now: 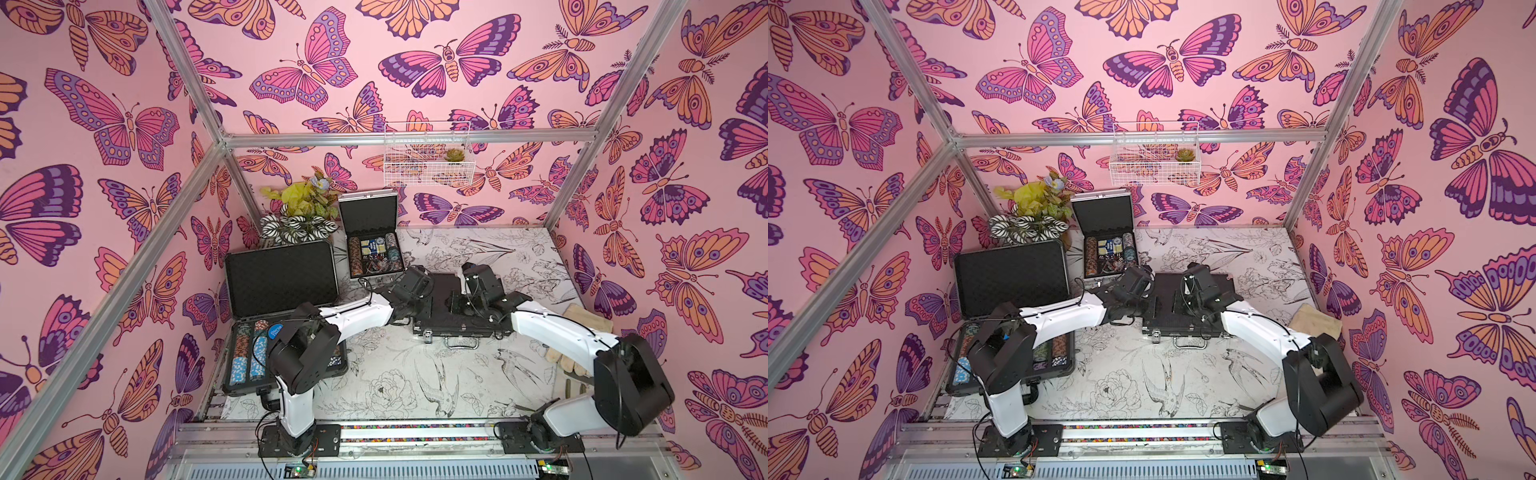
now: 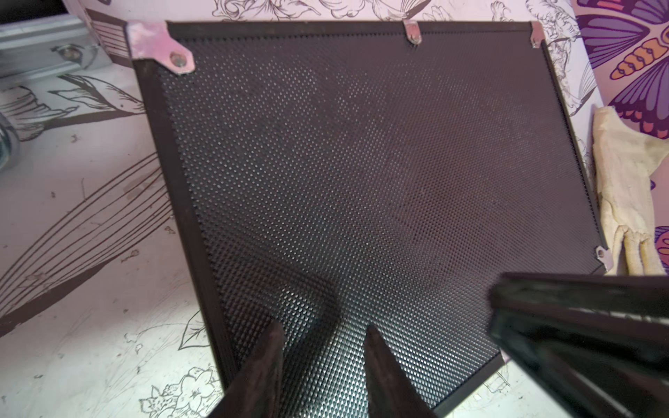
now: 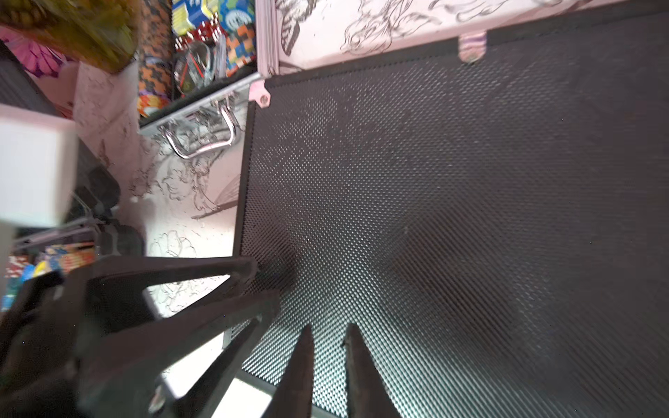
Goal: Close the poker set cases
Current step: Close the lid of the poker set case, then fasten the fastener on the poker set case.
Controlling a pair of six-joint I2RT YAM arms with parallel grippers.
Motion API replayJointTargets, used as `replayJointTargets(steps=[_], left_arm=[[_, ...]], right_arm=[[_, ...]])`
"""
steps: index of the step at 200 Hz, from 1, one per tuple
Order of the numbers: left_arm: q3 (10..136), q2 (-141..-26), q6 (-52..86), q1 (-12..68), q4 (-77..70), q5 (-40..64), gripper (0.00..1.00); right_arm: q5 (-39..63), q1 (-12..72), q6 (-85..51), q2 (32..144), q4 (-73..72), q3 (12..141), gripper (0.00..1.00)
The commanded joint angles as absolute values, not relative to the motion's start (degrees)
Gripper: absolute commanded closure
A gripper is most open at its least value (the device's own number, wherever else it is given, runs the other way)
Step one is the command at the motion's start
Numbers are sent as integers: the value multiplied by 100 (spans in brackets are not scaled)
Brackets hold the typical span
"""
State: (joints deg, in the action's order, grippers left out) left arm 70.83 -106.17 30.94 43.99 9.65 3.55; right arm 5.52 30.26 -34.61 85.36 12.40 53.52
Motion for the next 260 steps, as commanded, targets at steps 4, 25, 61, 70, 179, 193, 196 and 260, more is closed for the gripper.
replayJointTargets(steps=[4,25,61,70,179,193,196,260], left_arm=[[6728,-10760,3198,4315,1694,247,61],[6631,-10707,3296,4307,1639,163,61],[6460,-10553,3378,4272,1446,136,63],[6460,-10527,3373,4262,1441,149,63],[5420,-9036,3810,4917,1512,-239,61],[5358,-9013,3892,5054,1492,-222,64],[5353,-9015,3910,5087,1486,-220,64],[5249,-9347,4649,5413,885,-237,84]], right_arm=[[666,3305,-3193,8878,1264,5733,86],[687,3392,-3274,8972,1117,5691,89],[782,3401,-3423,9257,795,5241,92],[783,3390,-3460,9305,710,5076,92],[1100,3105,-3722,9299,229,4483,94],[1142,3094,-3752,9315,193,4482,95],[1144,3086,-3764,9312,187,4482,95],[1237,3045,-3884,9338,55,4474,95]])
